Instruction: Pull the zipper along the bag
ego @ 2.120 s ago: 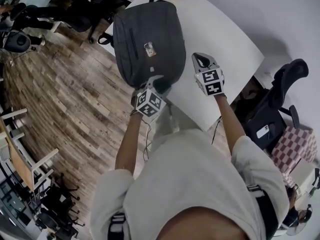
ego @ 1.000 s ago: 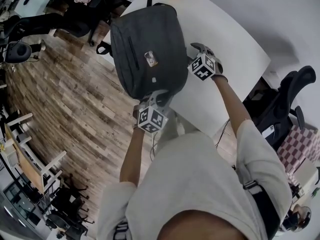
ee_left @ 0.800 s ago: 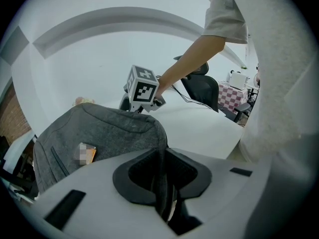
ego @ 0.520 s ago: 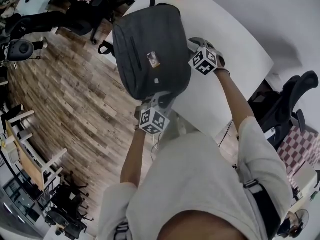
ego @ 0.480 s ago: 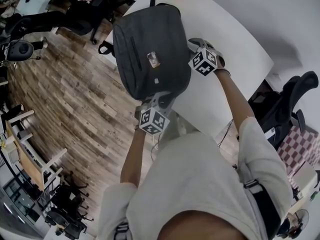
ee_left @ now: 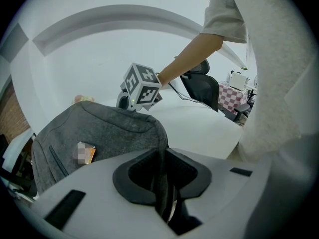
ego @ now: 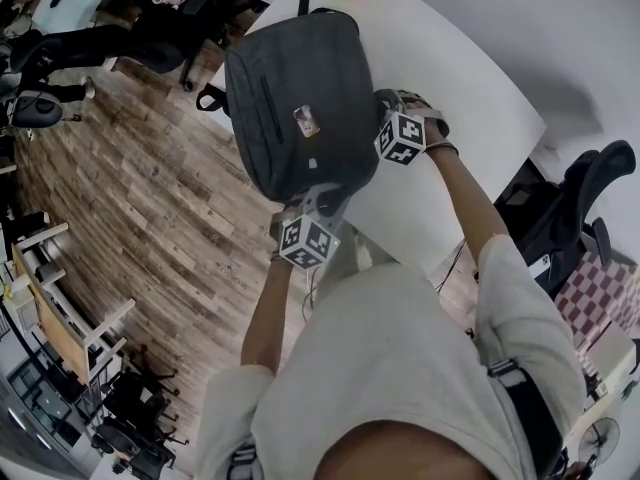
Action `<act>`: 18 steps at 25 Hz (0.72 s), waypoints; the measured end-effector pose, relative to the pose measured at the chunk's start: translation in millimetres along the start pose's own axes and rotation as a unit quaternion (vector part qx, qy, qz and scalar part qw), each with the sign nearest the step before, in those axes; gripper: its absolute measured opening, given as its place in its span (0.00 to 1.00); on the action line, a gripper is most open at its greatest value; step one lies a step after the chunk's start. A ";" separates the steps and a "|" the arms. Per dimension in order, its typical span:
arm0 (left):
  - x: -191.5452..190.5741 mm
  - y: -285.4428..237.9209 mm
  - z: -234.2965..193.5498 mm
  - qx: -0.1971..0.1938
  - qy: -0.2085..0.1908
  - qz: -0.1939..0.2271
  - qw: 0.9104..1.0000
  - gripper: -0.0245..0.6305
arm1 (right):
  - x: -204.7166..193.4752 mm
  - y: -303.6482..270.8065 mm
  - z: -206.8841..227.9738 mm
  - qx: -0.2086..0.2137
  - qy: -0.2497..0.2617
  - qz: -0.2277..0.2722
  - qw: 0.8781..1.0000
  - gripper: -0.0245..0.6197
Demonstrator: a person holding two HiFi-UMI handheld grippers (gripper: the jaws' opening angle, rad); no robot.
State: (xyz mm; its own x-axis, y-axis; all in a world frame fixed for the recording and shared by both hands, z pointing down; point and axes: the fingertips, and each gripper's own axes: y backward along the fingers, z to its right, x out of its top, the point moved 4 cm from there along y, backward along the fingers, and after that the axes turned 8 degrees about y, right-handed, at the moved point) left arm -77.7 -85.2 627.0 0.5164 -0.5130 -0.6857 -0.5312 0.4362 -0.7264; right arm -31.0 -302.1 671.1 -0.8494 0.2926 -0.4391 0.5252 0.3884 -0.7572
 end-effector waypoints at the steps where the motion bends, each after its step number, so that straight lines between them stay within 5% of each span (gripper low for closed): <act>1: -0.3 0.0 0.1 0.001 0.002 0.000 1.000 0.15 | -0.9 0.7 -1.9 0.000 0.005 -0.005 1.000 0.07; 18: 3.9 -0.5 -7.0 0.019 0.036 0.018 0.999 0.15 | -8.9 34.8 -60.3 0.038 -0.027 -0.051 0.998 0.07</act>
State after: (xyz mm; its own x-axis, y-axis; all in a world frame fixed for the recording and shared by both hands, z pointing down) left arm -80.1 -92.6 624.9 0.4465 -0.5477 -0.7076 -0.5222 0.4827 -0.7031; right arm -2.0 -238.5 677.8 -0.9004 0.2070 -0.3826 0.4332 0.3464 -0.8321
